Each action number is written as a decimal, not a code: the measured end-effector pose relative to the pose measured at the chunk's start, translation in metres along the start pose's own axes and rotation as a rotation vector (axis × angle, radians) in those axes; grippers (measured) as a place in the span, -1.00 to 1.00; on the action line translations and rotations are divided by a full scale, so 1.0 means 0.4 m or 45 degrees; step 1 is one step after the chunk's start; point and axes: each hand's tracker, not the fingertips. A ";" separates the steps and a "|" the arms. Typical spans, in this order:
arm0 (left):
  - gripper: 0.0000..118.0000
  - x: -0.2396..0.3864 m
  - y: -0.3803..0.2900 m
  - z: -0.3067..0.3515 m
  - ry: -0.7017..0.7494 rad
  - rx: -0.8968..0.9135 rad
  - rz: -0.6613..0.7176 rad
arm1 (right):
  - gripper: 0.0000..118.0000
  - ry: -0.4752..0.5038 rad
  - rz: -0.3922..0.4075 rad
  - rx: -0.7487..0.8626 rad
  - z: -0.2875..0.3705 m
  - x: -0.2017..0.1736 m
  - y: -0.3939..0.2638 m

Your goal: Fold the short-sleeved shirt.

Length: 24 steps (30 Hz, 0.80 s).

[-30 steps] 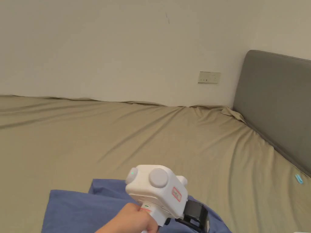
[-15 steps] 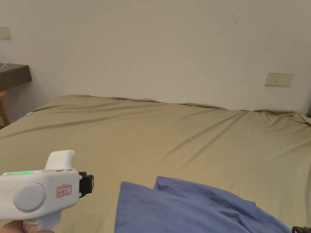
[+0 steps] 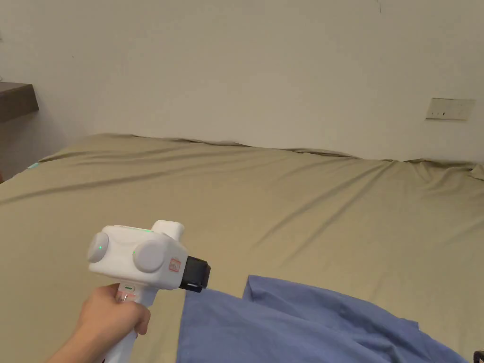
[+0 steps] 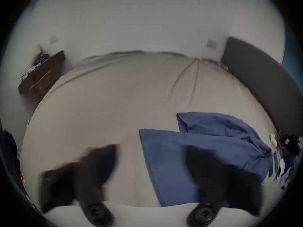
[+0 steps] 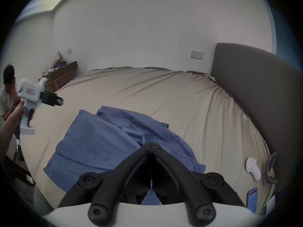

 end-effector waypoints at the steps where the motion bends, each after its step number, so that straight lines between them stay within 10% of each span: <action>1: 0.93 -0.001 0.031 -0.055 -0.034 -0.089 0.013 | -0.96 0.003 -0.022 -0.009 0.001 0.008 -0.003; 12: 0.89 0.042 0.040 -0.393 0.008 -0.477 0.051 | -0.96 -0.108 -0.102 -0.126 -0.026 0.112 -0.066; 16: -0.05 0.059 0.039 -0.346 -0.015 -0.400 -0.056 | -0.92 -0.151 -0.142 -0.146 -0.034 0.157 -0.067; 18: -0.81 0.066 0.045 -0.320 -0.063 -0.393 -0.129 | -0.12 -0.124 -0.241 -0.206 -0.046 0.178 -0.064; 22: -0.93 0.079 0.038 -0.281 -0.093 -0.372 -0.092 | 0.94 -0.001 -0.328 -0.389 -0.093 0.197 -0.059; 24: -0.93 0.080 0.033 -0.262 -0.123 -0.334 -0.053 | 1.00 0.091 -0.359 -0.438 -0.126 0.194 -0.063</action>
